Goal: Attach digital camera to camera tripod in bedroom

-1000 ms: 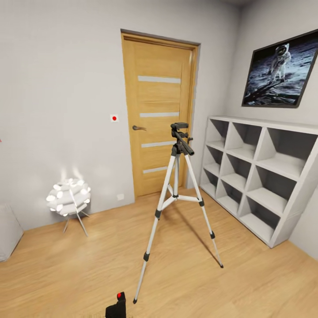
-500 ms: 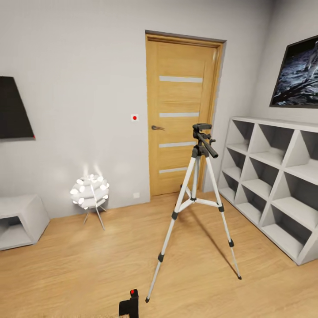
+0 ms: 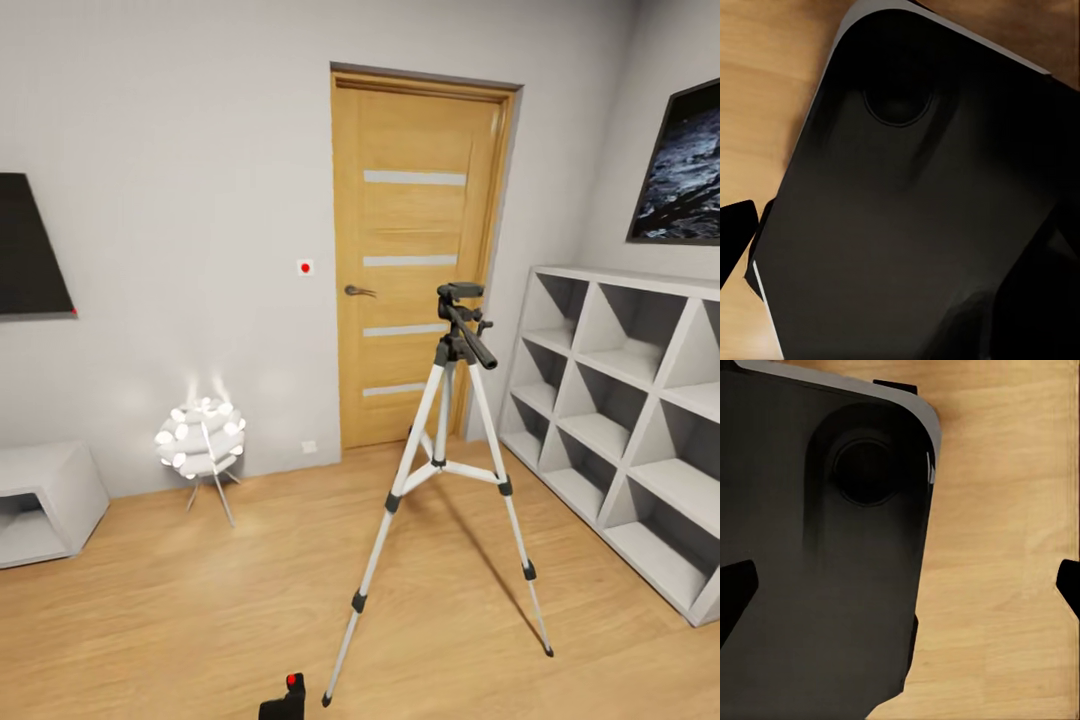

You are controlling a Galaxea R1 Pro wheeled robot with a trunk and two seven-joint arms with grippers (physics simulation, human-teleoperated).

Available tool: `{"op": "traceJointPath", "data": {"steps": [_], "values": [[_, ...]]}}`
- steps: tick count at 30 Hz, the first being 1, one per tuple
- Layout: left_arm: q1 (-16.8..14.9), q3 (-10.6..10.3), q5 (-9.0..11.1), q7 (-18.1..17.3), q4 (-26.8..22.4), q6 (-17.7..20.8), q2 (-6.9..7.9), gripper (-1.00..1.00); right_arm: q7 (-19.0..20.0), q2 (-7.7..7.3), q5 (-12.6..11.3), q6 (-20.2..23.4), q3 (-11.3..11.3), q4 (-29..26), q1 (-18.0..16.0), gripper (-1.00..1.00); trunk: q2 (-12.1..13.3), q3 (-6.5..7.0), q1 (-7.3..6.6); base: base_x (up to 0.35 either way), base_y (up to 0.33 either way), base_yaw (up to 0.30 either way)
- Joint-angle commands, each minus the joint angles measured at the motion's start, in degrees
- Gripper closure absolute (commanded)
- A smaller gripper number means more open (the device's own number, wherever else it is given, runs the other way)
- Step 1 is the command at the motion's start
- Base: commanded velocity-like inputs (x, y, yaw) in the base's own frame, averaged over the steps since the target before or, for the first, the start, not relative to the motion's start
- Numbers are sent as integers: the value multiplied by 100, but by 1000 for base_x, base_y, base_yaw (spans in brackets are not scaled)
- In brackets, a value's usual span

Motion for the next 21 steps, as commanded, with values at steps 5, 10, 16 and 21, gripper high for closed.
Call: {"op": "traceJointPath", "data": {"steps": [5, 10, 16, 21], "values": [[0, -7, 26, 4, -8, -1, 0, -100, -4, -10, 48, -9, 20, -1, -1, -100, -2, -5, 2, 244, -214, 1], [1, -8, 25, 4, -8, -1, -2, -100, -2, -7, 47, -9, 20, -1, -1, -100, -2, -5, 2, 247, -219, 0], [3, -8, 27, 4, -8, -7, -2, -100, 3, 0, 53, -6, 25, -1, -1, -100, -2, -5, 2, 247, -226, 0], [3, -8, 28, 4, -8, -9, 1, -100, 4, 12, 57, 19, 41, -1, -1, -100, -2, -5, 2, 245, -227, 0]]}}
